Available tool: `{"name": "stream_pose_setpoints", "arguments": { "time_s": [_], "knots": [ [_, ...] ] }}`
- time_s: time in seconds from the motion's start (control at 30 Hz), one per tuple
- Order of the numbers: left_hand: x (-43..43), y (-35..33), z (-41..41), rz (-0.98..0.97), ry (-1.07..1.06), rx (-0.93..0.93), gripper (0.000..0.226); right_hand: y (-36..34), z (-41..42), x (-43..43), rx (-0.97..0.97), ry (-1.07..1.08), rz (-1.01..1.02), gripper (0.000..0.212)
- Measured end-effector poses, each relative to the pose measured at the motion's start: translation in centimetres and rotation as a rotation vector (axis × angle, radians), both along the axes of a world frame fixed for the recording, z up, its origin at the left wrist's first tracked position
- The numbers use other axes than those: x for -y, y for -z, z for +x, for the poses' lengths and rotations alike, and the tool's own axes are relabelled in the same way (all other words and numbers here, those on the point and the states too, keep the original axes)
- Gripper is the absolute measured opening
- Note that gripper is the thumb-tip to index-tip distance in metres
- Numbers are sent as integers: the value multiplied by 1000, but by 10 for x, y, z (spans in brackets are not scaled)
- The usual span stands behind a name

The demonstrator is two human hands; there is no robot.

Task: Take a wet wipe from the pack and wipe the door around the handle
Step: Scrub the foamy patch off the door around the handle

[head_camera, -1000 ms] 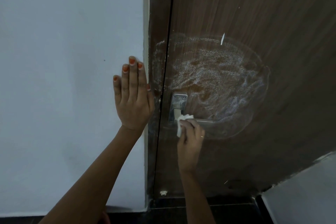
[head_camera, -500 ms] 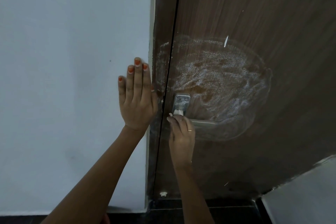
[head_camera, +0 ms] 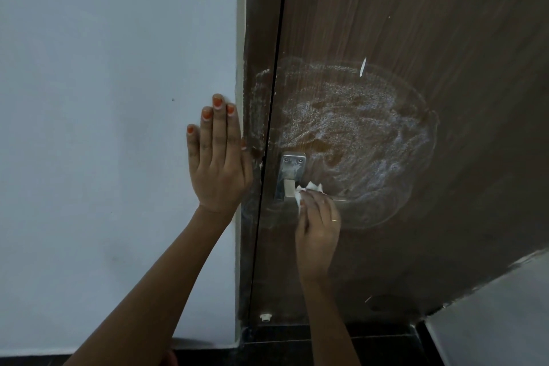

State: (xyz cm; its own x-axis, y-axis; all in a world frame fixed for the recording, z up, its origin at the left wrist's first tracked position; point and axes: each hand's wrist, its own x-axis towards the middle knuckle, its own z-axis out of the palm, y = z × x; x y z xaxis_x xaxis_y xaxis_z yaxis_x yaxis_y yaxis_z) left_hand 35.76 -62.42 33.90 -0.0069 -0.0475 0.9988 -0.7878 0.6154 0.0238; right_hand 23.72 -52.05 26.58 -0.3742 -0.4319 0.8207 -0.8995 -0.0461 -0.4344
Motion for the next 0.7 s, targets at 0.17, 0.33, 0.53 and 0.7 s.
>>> {"name": "stream_pose_setpoints", "arguments": {
  "time_s": [0.17, 0.33, 0.53, 0.7],
  "knots": [
    [0, 0, -1, -7, -6, 0, 51, -2, -14, -7, 523, 127, -234, 21],
    [-2, -2, -1, -12, -15, -4, 50, -12, -6, 1, 1099, 136, -426, 21],
    [-3, -2, -1, -11, -18, 2, 50, -21, 22, 11, 1685, -121, -599, 24],
    [-3, -1, 0, -1, -26, 18, 52, -25, 61, 21, 1911, -245, -511, 26]
  ]
}}
